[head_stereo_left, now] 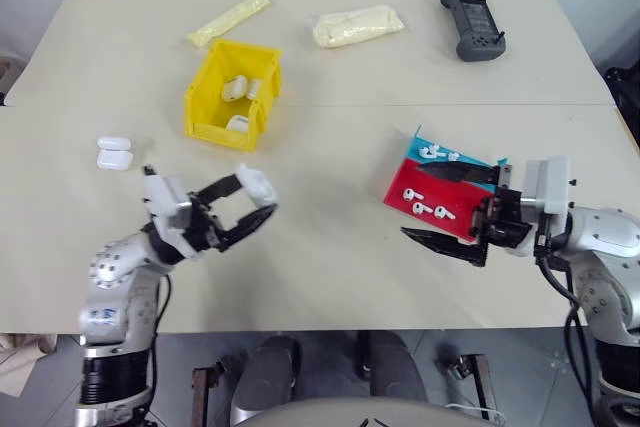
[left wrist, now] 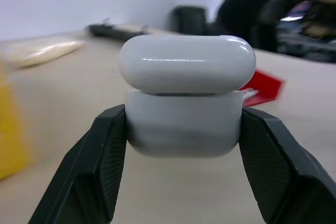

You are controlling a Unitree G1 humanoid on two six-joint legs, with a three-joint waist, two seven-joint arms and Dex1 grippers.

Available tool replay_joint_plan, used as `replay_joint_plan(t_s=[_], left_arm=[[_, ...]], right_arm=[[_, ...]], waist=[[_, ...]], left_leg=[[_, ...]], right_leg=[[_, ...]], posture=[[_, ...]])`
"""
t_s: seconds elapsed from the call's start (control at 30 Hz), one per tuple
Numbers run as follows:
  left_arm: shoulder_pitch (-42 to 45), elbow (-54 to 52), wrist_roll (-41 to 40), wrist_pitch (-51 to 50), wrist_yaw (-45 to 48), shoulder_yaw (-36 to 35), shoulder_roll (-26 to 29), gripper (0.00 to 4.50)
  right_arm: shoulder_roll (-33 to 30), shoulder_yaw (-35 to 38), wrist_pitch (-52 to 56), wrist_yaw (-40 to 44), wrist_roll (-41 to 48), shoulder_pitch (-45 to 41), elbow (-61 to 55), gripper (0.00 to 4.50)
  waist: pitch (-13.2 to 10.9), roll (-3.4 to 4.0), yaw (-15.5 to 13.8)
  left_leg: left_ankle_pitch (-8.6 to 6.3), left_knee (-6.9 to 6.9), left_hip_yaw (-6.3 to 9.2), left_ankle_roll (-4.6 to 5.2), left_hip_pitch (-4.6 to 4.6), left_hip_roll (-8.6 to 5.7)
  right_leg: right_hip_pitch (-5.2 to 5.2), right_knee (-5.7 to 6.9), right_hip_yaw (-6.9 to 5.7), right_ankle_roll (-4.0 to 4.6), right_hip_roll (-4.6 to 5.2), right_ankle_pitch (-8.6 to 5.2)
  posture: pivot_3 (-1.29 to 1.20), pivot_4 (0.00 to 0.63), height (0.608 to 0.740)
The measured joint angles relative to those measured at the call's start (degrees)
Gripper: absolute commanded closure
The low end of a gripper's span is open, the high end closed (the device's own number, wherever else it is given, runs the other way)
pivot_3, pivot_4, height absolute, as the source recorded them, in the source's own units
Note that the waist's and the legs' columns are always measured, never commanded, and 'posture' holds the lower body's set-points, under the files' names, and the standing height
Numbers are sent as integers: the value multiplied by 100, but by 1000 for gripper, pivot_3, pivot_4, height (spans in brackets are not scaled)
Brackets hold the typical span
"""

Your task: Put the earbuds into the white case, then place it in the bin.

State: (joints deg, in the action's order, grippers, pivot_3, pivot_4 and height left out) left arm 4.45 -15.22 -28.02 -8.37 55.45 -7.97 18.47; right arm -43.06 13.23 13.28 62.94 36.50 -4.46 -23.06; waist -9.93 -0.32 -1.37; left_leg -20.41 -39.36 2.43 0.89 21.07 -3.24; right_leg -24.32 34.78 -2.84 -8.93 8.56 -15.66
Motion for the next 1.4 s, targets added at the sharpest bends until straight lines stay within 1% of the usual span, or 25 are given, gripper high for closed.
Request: replay_joint_plan(t_s=[0.1,0.17,0.3,0.43,0.53,0.67,0.7,0.77,0.9,1.03,1.07,1.23,1.33,1.37,1.4], left_arm=[[243,114,9,280,260,654,-404,1710],[538,302,40,549,485,1019,-569,1710],[1118,807,20,719,805,1540,-978,1710],[1503,1250,-85,756,1164,1814,-1181,1710],[1729,1678,-77,913,1316,1811,-1212,1710],[1864,1953,-72,1041,1436,1808,-1213,1710],[1887,1996,-71,1045,1455,1806,-1200,1710],[1886,2014,-68,1060,1473,1805,-1180,1710],[1828,2020,0,1125,1425,1808,-1159,1710],[1748,2009,45,1175,1342,1801,-1147,1710],[1740,2002,51,1180,1324,1806,-1152,1710],[1680,1955,59,1197,1248,1807,-1116,1710],[1574,1821,70,1197,1186,1816,-1097,1710],[1564,1810,71,1197,1168,1815,-1093,1710],[1540,1795,77,1197,1144,1815,-1091,1710]], right_arm=[[-178,520,-53,7,-54,585,-48,0],[-220,809,-94,41,-111,955,-57,0],[-247,1417,-204,138,-207,1699,-25,0],[-390,1683,-214,329,-381,2240,57,0],[-594,1695,-127,424,-444,2375,61,0],[-1208,1584,564,202,-497,2038,-63,0],[-1495,1420,875,43,-583,1842,-145,0],[-1870,1040,1441,-221,-691,1411,-238,0],[-2179,-239,2693,-703,-796,65,-361,0],[-2219,-1594,3458,-903,-1330,-1284,-164,0],[-2217,-1871,3592,-916,-1469,-1558,-89,0],[-2148,-2935,3819,-849,-2073,-2353,275,0],[-2144,-3271,3857,-700,-2321,-2659,460,0],[-2141,-3326,3872,-658,-2360,-2732,509,369],[-2141,-3354,3906,-609,-2426,-2816,553,593]], waist=[[0,0,-52],[0,1,-73],[3,5,-98],[4,8,-92],[4,10,-59],[3,12,-16],[3,14,-7],[3,14,-19],[1,18,-16],[0,22,-23],[1,23,-26],[1,24,-15],[0,25,-12],[0,25,-12],[0,25,-14]], left_leg=[[-1,-14,8,3,5,-3],[-6,-22,7,11,2,-8],[-12,-31,6,21,-4,-10],[-16,-30,5,26,-28,-8],[-17,-25,5,26,-48,-5],[-20,-26,10,28,-49,4],[-20,-26,10,28,-49,6],[-21,-26,15,26,-48,7],[-21,-29,17,26,-43,15],[-21,-43,28,26,-20,10],[-21,-52,35,26,1,8],[-24,-58,37,29,14,4],[-24,-57,36,30,15,4],[-24,-58,36,30,14,4],[-24,-57,36,30,15,3]], right_leg=[[10,-7,-4,-5,1,3],[20,-15,-3,-12,0,6],[40,-30,-8,-18,-2,10],[67,-44,-9,-21,-4,11],[87,-54,-9,-22,-6,11],[89,-58,-8,-23,-4,12],[88,-62,-6,-23,-3,12],[88,-79,-10,-22,-4,12],[84,-86,-8,-24,2,13],[70,-88,-11,-28,3,15],[60,-87,-15,-30,4,16],[55,-80,-20,-36,4,20],[55,-80,-20,-37,4,21],[56,-81,-20,-37,4,21],[55,-81,-19,-38,4,21]], posture=[[0,150,740],[0,150,740],[0,150,740],[0,150,740],[0,150,740],[0,150,740],[0,150,740],[0,150,740],[0,150,740],[0,150,740],[0,150,740],[0,150,740],[0,150,740],[0,150,740],[0,150,740]])
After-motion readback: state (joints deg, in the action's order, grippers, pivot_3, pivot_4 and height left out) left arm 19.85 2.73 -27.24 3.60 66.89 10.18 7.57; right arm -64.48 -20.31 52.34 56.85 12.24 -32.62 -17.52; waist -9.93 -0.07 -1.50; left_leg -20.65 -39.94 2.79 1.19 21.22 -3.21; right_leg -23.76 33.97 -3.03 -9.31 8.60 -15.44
